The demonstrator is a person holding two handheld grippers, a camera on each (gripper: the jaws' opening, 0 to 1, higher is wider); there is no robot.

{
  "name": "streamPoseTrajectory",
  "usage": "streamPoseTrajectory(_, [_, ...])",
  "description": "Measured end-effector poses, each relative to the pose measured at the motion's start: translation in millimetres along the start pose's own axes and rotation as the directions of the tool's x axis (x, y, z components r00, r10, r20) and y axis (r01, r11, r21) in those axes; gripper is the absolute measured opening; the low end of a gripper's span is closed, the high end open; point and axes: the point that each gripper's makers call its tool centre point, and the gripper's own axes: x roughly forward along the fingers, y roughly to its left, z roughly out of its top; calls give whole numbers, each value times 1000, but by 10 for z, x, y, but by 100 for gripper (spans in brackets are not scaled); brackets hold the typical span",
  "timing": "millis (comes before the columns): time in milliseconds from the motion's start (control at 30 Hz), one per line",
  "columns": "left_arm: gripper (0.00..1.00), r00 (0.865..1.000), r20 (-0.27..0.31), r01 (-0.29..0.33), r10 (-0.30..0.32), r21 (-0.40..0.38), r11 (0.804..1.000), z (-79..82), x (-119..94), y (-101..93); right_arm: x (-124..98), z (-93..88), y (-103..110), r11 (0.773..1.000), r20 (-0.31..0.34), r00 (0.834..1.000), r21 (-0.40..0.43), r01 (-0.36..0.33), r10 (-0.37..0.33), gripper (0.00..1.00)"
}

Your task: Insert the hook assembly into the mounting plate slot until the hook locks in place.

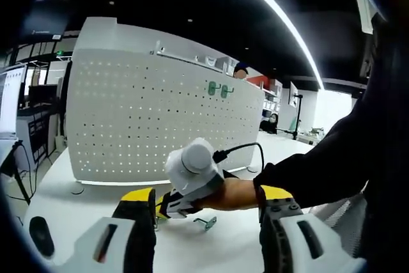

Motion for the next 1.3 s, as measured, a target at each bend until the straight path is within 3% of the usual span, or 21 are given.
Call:
streamPoseTrajectory(367, [66, 1000, -1, 6, -6, 11, 1000, 2, 3, -18, -269, 8, -160, 998, 40, 999, 61, 33, -35, 0])
streamPoseTrajectory(567, [66, 1000, -4, 7, -7, 19, 1000, -3, 3, -25, -481, 137, -162, 990, 122, 992, 140, 25, -42, 0])
streamPoseTrajectory(900, [65, 1000, -10, 13, -13, 27, 1000, -10, 8, -42, -914, 367, -156, 967, 261, 964, 256, -13, -56, 0])
streamPoseTrajectory(1300, [61, 1000, 0, -6, 6, 9, 1000, 11, -7, 3, -1418, 638, -7, 965, 379, 923, 258, -40, -63, 0])
